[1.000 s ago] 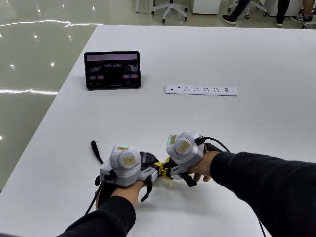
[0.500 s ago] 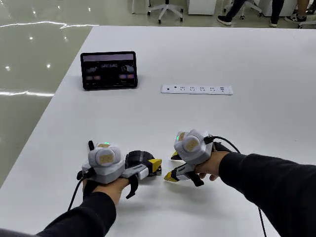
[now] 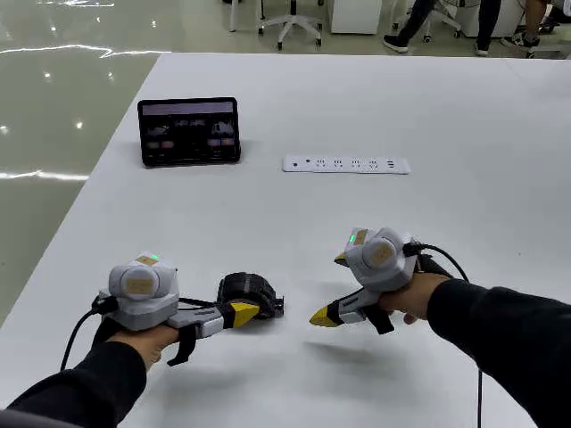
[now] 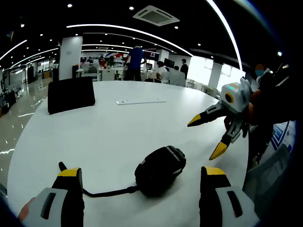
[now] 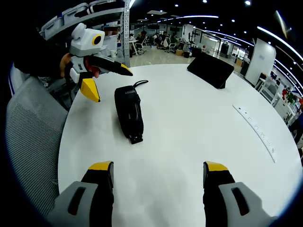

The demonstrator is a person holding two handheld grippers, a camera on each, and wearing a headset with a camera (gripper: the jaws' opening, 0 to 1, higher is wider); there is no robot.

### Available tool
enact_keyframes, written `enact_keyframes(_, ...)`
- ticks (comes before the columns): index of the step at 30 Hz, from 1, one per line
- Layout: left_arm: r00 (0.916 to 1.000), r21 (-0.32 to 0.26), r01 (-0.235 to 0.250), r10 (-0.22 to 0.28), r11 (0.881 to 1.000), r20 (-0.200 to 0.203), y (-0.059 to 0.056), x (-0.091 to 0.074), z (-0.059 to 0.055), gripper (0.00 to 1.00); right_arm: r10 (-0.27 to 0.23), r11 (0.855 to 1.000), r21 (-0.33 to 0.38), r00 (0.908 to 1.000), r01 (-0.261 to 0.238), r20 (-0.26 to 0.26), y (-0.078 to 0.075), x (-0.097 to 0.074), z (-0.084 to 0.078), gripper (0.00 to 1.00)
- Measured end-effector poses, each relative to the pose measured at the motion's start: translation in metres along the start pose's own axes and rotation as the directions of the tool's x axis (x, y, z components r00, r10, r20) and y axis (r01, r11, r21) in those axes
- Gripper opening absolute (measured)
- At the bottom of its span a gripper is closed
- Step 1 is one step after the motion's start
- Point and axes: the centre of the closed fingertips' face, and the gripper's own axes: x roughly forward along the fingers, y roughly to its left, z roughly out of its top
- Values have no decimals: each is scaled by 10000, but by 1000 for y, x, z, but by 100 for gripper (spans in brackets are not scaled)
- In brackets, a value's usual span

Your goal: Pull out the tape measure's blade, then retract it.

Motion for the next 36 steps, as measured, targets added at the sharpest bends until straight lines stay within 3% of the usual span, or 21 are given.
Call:
enact_keyframes(3,9996,691,68,-50,9976,-269,2,-10,-2,100,-205,9997,142,9991,200,373,-2,-16,1,80)
enact_keyframes(7,9989,741,412,-393,9964,-260,0,-22,-1,100,-350,9989,329,9975,330,618,0,-32,-6,84)
enact_keyframes(8,9981,603,619,-617,9963,-45,-2,-26,4,100,-411,9983,432,9968,382,690,0,-37,-9,85)
enact_keyframes(14,9960,731,879,-864,9934,-240,1,-39,1,100,-676,9949,803,9945,612,794,5,-57,-27,88)
enact_keyframes(20,9964,983,828,-809,9917,-233,3,-53,-3,100,-1122,9890,1085,9878,1004,1083,11,-77,-35,90)
enact_keyframes(26,9962,1166,859,-838,9895,-233,0,-67,-7,100,-1699,9750,1705,9726,1425,1590,11,-103,-44,97)
enact_keyframes(27,9959,1152,895,-876,9893,-213,0,-69,-8,100,-1795,9719,1809,9711,1503,1575,10,-106,-47,100)
enact_keyframes(36,9969,1086,739,-765,9913,204,8,-94,-9,100,-2307,9582,2045,9633,2002,1375,7,-142,-80,100)
